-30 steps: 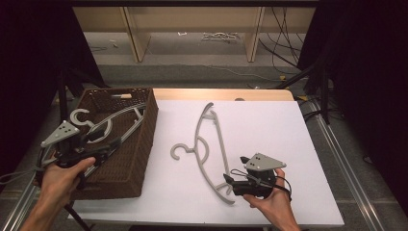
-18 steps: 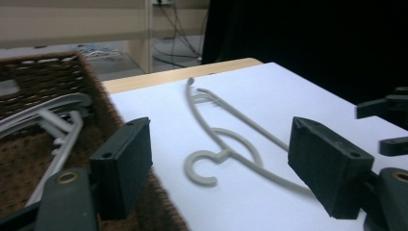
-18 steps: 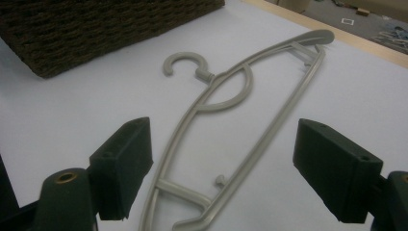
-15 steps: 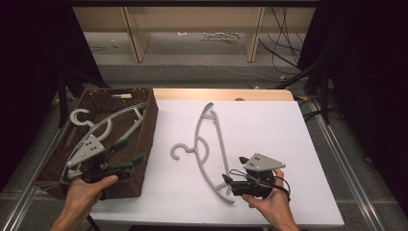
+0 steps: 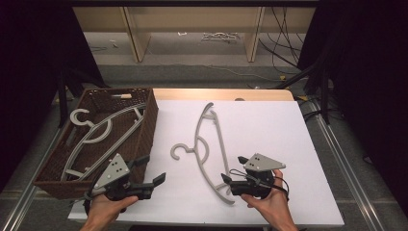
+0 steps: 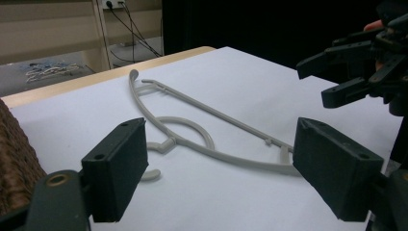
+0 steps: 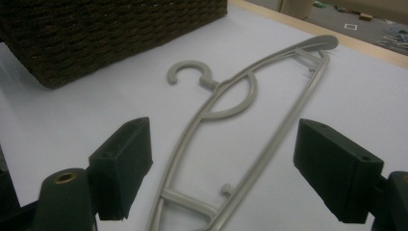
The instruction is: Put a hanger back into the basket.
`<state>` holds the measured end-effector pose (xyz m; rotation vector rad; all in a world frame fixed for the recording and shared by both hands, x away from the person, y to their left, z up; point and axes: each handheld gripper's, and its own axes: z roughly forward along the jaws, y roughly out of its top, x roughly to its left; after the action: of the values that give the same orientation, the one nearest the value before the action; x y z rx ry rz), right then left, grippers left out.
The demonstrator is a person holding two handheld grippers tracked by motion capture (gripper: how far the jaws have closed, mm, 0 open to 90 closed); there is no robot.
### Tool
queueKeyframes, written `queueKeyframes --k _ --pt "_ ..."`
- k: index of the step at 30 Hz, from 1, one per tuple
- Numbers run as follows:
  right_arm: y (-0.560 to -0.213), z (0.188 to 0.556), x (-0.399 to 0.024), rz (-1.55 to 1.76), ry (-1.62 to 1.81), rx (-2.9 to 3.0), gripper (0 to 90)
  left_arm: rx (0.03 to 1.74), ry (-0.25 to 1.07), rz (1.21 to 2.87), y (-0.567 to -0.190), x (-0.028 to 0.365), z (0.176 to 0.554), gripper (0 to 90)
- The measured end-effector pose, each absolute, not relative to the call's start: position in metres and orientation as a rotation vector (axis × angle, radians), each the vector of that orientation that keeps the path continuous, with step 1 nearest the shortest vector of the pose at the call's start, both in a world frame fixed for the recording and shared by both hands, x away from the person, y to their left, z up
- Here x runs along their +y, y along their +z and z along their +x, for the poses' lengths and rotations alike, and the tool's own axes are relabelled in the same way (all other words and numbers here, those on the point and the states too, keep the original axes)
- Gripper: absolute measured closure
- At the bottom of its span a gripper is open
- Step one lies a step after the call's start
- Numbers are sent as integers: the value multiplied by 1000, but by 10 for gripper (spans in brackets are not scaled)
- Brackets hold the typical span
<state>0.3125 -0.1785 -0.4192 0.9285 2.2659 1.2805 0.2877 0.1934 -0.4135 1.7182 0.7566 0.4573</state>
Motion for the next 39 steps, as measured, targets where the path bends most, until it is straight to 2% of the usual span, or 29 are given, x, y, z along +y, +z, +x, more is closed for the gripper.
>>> queueKeyframes --k 2,5,13,26,30,39 --pt "-420 312 -178 928 1283 2264 221 751 489 1739 -420 192 286 185" --pt "-421 312 -175 922 1282 2270 221 778 454 1708 -425 192 285 171" --pt "-426 316 -163 880 1253 2315 202 786 473 1736 -430 192 283 168" --pt "-445 356 -118 818 1067 2502 177 763 475 1728 -430 194 285 168" --pt "-451 369 -107 816 1021 2545 195 785 458 1715 -430 193 285 168" --pt "-465 392 -91 860 901 2624 333 783 455 1724 -432 191 286 168"
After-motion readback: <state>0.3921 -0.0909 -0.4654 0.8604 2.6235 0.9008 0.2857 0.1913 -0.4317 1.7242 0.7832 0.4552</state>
